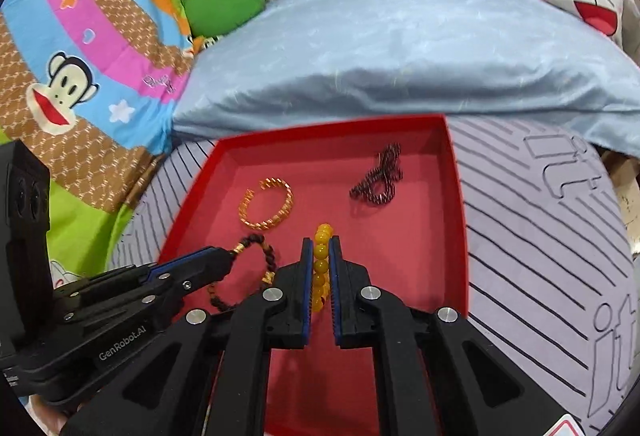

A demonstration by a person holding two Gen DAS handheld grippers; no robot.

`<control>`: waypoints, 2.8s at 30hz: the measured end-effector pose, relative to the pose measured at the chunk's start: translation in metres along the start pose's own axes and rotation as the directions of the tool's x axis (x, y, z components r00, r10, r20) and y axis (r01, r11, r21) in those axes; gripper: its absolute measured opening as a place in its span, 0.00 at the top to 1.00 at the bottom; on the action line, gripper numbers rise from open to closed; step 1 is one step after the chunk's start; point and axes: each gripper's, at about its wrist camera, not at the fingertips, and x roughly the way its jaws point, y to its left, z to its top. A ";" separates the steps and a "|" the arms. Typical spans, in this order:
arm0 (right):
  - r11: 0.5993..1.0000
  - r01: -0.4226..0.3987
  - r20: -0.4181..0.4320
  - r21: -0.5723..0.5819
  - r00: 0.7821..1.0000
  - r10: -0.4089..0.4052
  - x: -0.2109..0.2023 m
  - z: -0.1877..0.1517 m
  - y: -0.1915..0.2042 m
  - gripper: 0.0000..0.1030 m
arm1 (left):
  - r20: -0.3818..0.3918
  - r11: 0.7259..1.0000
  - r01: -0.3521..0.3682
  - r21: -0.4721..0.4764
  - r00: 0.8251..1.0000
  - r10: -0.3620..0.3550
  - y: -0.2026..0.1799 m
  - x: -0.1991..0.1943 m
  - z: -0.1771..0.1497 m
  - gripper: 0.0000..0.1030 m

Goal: Organize jewelry
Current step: 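Lift both bracelets into the red tray and open both grippers, then withdraw both grippers from the tray toward the remaining bracelets, then lower the left gripper onto the yellow glass bead bracelet and grasp it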

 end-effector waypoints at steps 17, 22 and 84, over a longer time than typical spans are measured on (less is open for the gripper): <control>0.971 0.225 0.124 -0.084 0.969 -0.214 -0.021 -0.009 0.003 0.57 | 0.150 0.930 -0.348 0.121 0.932 0.329 -0.009 -0.010 -0.006 0.61; 0.976 0.204 0.147 -0.074 0.971 -0.191 -0.048 -0.022 0.007 0.57 | 0.174 0.921 -0.372 0.117 0.921 0.350 -0.016 -0.032 -0.016 0.59; 0.989 0.149 0.023 -0.024 0.989 -0.148 -0.111 -0.192 0.004 0.57 | 0.058 0.945 -0.328 -0.015 0.943 0.328 0.011 -0.082 -0.195 0.91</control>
